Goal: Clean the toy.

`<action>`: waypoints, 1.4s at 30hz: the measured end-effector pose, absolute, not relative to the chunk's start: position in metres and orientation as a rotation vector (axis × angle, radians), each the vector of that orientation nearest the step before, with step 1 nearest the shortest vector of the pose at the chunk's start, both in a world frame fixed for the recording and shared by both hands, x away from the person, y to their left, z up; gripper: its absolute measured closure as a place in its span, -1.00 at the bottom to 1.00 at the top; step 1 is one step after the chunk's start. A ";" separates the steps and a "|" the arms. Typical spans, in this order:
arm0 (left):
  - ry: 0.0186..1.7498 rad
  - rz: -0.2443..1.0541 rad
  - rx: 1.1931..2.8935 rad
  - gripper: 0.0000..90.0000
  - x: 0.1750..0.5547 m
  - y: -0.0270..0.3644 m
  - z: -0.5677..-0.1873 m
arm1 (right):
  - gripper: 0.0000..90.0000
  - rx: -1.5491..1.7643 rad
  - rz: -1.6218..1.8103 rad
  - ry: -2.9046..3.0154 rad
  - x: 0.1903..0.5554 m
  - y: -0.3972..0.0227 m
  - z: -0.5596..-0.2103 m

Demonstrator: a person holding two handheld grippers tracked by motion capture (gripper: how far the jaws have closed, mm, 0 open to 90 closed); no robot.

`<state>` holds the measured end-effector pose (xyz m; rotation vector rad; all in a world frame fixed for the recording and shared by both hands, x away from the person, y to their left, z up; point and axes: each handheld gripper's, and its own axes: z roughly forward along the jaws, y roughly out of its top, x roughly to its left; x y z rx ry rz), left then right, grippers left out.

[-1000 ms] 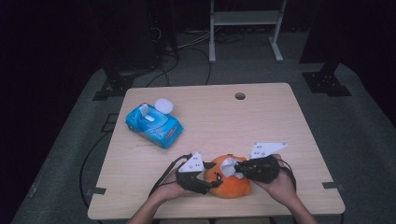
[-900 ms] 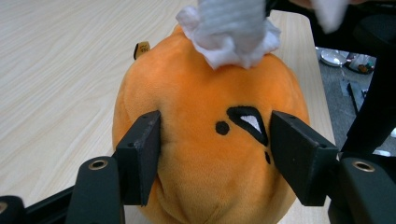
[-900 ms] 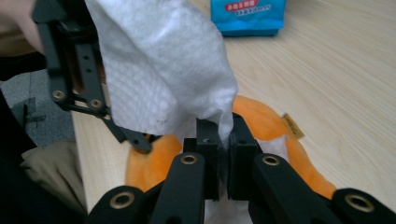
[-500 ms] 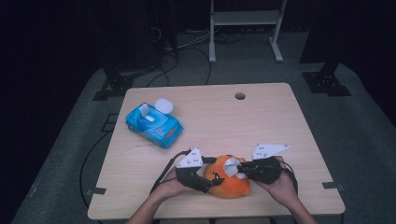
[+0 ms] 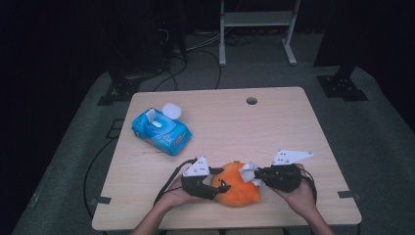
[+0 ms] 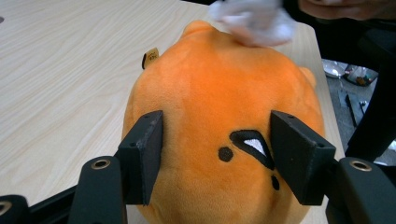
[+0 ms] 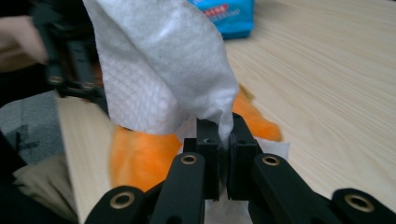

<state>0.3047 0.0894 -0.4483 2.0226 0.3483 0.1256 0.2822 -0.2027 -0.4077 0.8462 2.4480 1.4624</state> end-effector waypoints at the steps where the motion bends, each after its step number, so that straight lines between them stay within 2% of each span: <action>1: 0.361 0.120 2.014 -0.18 0.306 0.090 -0.449 | 0.90 0.813 1.486 2.462 0.280 -0.200 -0.407; 5: 0.363 0.112 2.012 -0.18 0.307 0.092 -0.450 | 0.90 0.776 1.433 2.507 0.279 -0.194 -0.410; 12: 0.364 0.110 2.017 -0.18 0.306 0.091 -0.449 | 0.90 0.890 1.390 2.462 0.284 -0.215 -0.414; 26: 0.274 0.164 2.057 -0.22 0.293 0.079 -0.441 | 0.89 0.891 1.412 2.430 0.283 -0.205 -0.405; 28: 0.274 0.172 2.058 -0.27 0.292 0.079 -0.438 | 0.89 0.862 1.377 2.447 0.282 -0.198 -0.405; 33: 0.343 0.147 2.010 -0.58 0.298 0.084 -0.431 | 0.89 0.850 1.346 2.485 0.282 -0.200 -0.410; 36: 0.404 0.100 2.018 -0.64 0.303 0.083 -0.436 | 0.89 0.845 1.351 2.510 0.281 -0.202 -0.411; 40: 0.418 0.072 2.028 -0.65 0.302 0.076 -0.445 | 0.89 0.848 1.347 2.520 0.283 -0.199 -0.413; 42: 0.413 0.074 2.030 -0.47 0.302 0.076 -0.445 | 0.89 0.866 1.348 2.516 0.284 -0.200 -0.413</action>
